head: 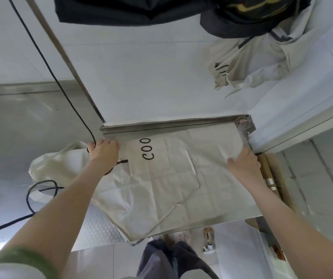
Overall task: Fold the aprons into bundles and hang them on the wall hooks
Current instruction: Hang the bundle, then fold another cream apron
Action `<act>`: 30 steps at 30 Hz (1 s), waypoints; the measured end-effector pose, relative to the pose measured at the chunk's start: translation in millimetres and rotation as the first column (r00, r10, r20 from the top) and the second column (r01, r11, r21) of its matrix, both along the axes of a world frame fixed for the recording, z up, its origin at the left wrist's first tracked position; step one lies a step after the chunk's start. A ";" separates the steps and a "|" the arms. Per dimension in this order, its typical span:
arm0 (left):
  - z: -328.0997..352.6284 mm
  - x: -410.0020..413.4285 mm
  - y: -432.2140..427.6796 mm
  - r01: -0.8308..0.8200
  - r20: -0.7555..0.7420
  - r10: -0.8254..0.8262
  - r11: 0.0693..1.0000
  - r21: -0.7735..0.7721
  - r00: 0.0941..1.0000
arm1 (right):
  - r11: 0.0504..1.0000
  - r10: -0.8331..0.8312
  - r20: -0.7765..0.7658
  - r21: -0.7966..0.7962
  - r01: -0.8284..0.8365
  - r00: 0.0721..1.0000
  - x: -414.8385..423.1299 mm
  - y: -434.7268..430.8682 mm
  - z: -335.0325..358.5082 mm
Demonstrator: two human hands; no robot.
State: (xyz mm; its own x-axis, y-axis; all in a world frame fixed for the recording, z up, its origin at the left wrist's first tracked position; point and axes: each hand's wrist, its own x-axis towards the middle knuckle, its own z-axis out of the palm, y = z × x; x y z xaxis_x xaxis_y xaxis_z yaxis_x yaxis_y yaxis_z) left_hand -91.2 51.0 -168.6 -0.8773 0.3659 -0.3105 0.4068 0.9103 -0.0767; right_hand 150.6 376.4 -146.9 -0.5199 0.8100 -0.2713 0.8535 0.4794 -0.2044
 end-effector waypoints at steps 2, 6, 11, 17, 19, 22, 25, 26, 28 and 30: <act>-0.2 -13.0 -5.7 0.023 0.082 -0.022 1.000 -0.019 0.996 | 0.981 0.170 0.013 0.090 -0.171 0.985 -23.1 -3.0 0.2; 2.9 -18.7 -10.7 0.090 0.364 -0.189 0.958 0.271 0.912 | 0.803 0.587 -0.111 -0.046 -0.594 0.802 -86.6 -35.3 3.7; 14.2 -16.0 -8.7 0.106 0.375 -0.241 0.932 0.347 0.895 | 0.555 0.791 -0.146 -0.238 -0.797 0.594 -154.9 -96.0 -8.8; 16.1 -32.3 -35.3 0.045 0.348 -0.109 0.981 0.189 0.931 | 0.575 0.810 0.000 -0.193 -0.795 0.586 -164.4 -88.6 -20.7; 14.7 -38.2 -43.8 0.042 0.336 -0.077 0.993 0.108 0.939 | 0.591 0.801 0.014 -0.176 -0.787 0.598 -162.4 -81.0 -19.4; 13.9 -43.1 -45.3 0.074 0.313 -0.069 0.997 -0.004 0.947 | 0.601 0.795 0.024 -0.172 -0.781 0.607 -160.3 -71.9 -16.3; 13.5 -46.1 -38.4 0.095 0.264 -0.071 0.992 -0.083 0.962 | 0.628 0.777 0.063 -0.131 -0.767 0.626 -153.7 -54.6 -13.2; 14.0 -45.9 -35.0 0.078 0.259 -0.061 0.995 -0.055 0.964 | 0.639 0.768 0.068 -0.127 -0.758 0.636 -150.1 -48.6 -12.8; 16.3 -41.9 -20.8 0.049 0.288 -0.061 0.998 0.047 0.956 | 0.661 0.750 0.071 -0.128 -0.740 0.658 -140.7 -38.9 -12.4; 20.9 -33.7 3.8 0.069 0.330 -0.113 0.988 0.141 0.937 | 0.682 0.727 0.034 -0.142 -0.717 0.685 -130.1 -31.5 -12.3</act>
